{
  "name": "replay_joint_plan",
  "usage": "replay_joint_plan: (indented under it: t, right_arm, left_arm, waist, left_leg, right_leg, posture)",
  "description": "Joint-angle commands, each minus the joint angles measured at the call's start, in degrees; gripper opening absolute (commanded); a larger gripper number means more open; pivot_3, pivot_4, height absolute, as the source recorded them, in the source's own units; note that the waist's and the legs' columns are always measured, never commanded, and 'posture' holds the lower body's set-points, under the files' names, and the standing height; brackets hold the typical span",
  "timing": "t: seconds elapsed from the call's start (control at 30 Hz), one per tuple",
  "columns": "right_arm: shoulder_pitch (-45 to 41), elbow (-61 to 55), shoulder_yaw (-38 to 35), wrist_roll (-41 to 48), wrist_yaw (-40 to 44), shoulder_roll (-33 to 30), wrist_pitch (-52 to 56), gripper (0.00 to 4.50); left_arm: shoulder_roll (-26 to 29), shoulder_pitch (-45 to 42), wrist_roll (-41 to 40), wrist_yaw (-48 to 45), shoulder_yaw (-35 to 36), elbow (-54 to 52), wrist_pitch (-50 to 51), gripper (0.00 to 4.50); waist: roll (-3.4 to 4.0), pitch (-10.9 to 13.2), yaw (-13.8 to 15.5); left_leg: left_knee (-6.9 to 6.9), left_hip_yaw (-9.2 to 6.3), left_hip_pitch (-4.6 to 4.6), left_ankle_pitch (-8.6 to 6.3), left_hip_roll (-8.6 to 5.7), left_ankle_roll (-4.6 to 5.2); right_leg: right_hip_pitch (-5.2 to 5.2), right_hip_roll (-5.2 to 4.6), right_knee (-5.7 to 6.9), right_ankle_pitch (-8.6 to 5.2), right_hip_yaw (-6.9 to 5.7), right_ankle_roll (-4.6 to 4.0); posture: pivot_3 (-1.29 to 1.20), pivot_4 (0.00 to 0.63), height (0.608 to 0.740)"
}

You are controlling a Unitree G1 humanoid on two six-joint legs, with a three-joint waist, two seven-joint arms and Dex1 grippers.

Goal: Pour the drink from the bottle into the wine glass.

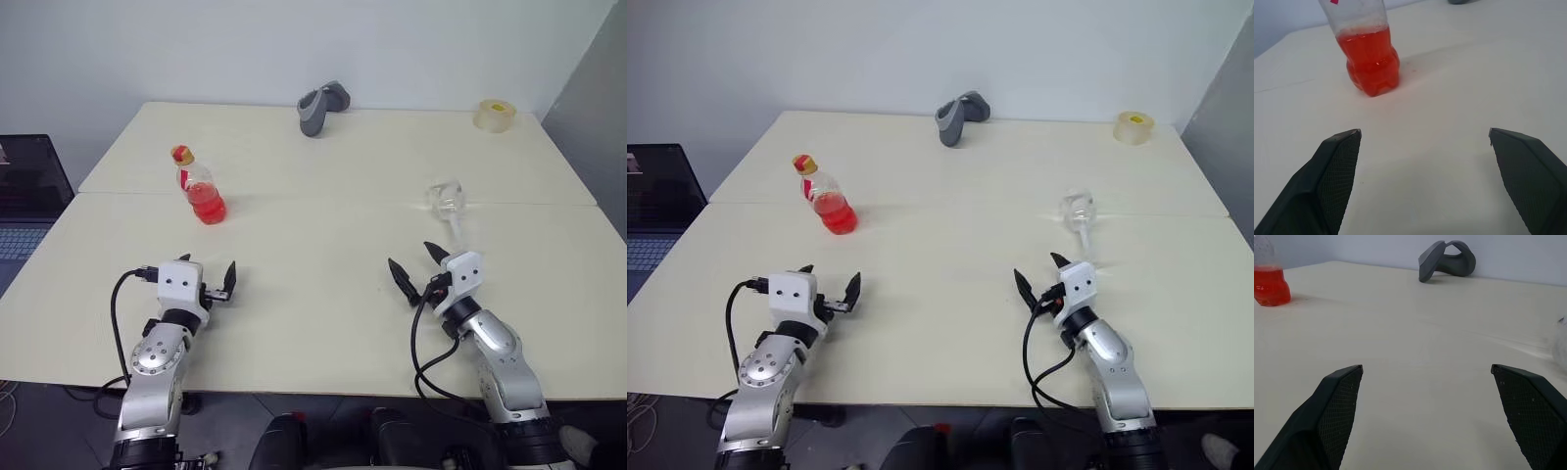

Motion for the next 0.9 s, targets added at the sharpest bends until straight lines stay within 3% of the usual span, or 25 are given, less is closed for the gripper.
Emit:
replay_joint_plan:
  t: [0.03, 0.37, 0.9]
  right_arm:
    - [0.07, -2.16, -0.81, 0.60, 0.18, -0.33, -0.37, 4.50]
    - [-1.13, -4.07, 2.93, 0.38, 7.17, -4.14, -0.74, 4.50]
    - [-11.46, -8.92, 5.89, 9.39, 19.10, -8.07, 12.90, 4.50]
  left_arm:
    - [0.45, 0.01, 0.46, -0.56, -0.48, -1.00, -2.03, 4.49]
    - [-0.22, -0.94, 0.12, 0.97, 1.73, 0.70, -3.74, 4.49]
    - [-0.94, -11.22, -1.26, 6.20, 3.84, 8.94, -0.62, 4.49]
  waist:
    - [0.00, 0.00, 0.00]
    - [0.00, 0.00, 0.00]
    - [-0.01, 0.00, 0.11]
  left_leg:
    - [0.00, 0.00, 0.00, 0.00, 0.00, 0.00]
    - [0.00, 0.01, 0.01, 0.00, 0.00, 0.00]
    - [0.05, -0.06, -0.02, 0.00, -0.02, 0.00]
  right_leg:
    - [0.00, 0.00, 0.00, 0.00, 0.00, 0.00]
    - [0.00, 0.00, -0.01, 0.00, 0.00, 0.00]
    - [0.03, 0.00, -0.02, 0.00, -0.05, 0.00]
  posture:
    - [0.00, 0.150, 0.740]
    - [0.00, 0.150, 0.740]
    - [0.00, 0.150, 0.740]
